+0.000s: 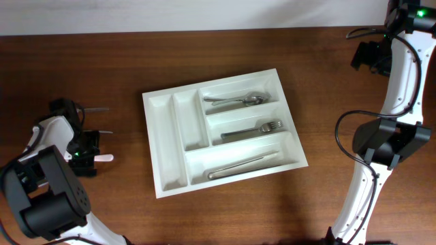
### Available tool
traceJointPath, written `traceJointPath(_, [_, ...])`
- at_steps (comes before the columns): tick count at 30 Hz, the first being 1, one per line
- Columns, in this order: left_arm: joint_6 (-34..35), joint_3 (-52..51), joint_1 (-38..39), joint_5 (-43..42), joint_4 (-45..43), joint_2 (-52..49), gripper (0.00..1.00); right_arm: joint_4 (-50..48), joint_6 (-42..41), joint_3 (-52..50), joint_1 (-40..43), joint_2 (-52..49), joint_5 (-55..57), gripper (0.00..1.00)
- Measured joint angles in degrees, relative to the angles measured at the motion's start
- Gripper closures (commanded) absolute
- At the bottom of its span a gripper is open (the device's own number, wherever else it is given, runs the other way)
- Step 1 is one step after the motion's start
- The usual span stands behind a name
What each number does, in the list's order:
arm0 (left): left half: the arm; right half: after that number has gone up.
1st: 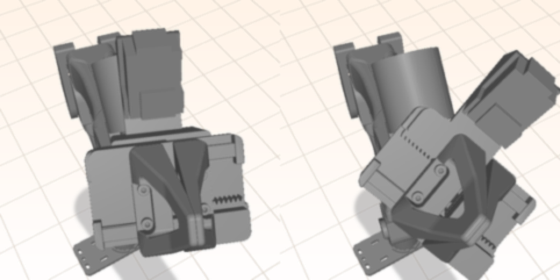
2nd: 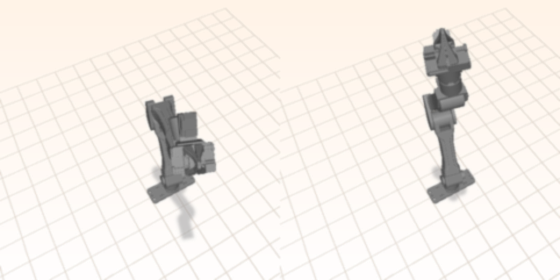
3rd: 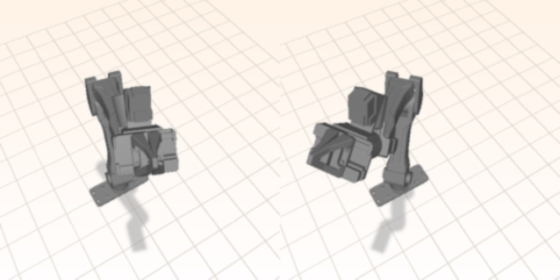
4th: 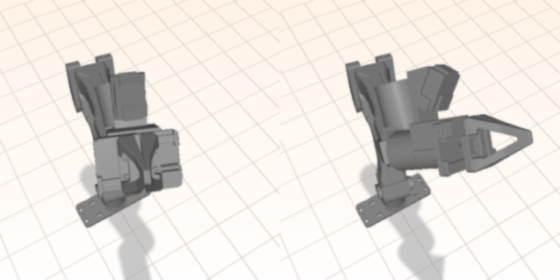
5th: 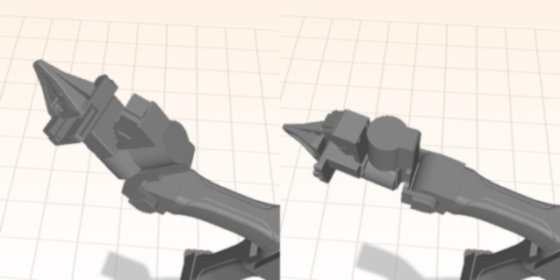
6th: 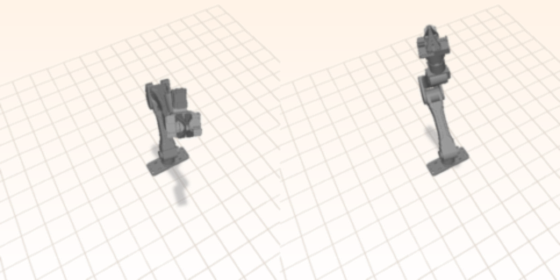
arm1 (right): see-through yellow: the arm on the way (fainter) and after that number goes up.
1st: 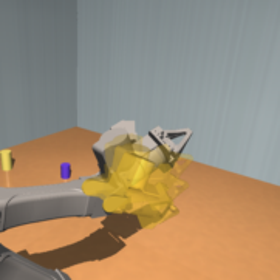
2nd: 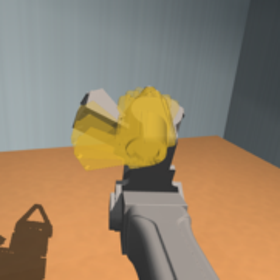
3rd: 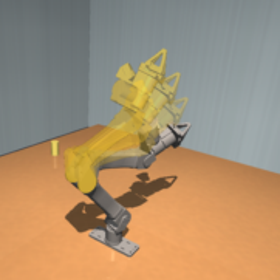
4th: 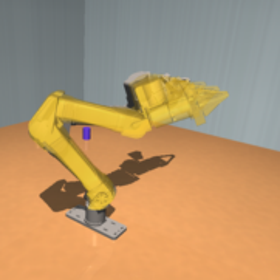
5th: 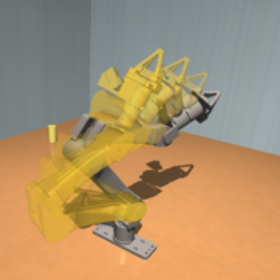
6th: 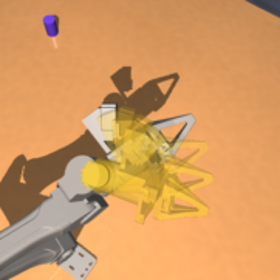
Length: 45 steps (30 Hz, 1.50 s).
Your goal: Pack container
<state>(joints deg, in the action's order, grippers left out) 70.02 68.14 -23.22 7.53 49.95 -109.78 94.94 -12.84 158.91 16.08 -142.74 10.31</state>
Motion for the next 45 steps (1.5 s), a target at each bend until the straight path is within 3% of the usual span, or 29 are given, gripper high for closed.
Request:
traceJointPath(5, [0.0,0.33,0.0,-0.46,-0.07,-0.39,0.11,0.0,0.02,0.0,0.0,0.0,0.0,0.01])
traceJointPath(8, [-0.11,0.46,-0.07,-0.85,-0.52,-0.52,0.27,0.0,0.0,0.0,0.0,0.0,0.0,0.01])
traceJointPath(17, [-1.31,0.2,-0.07,-2.01,-4.57,-0.9,0.27,0.0,0.0,0.0,0.0,0.0,0.0,0.01])
traceJointPath(21, [-2.21,-1.62,-0.07,-2.16,-6.71,0.07,0.42,0.02,0.0,0.0,0.0,0.0,0.0,0.01])
traceJointPath(25, [-3.02,-4.24,-0.22,-1.92,-8.61,1.44,0.5,0.02,0.0,0.0,0.0,0.0,0.0,0.01])
traceJointPath(33, [-3.85,-5.35,-0.44,-1.57,-8.61,2.01,0.98,0.02,0.0,0.0,0.0,0.0,0.0,0.01])
traceJointPath(45, [-19.43,-0.37,3.23,-3.19,-2.49,1.51,0.98,0.0,0.0,0.0,0.0,0.0,0.0,0.01])
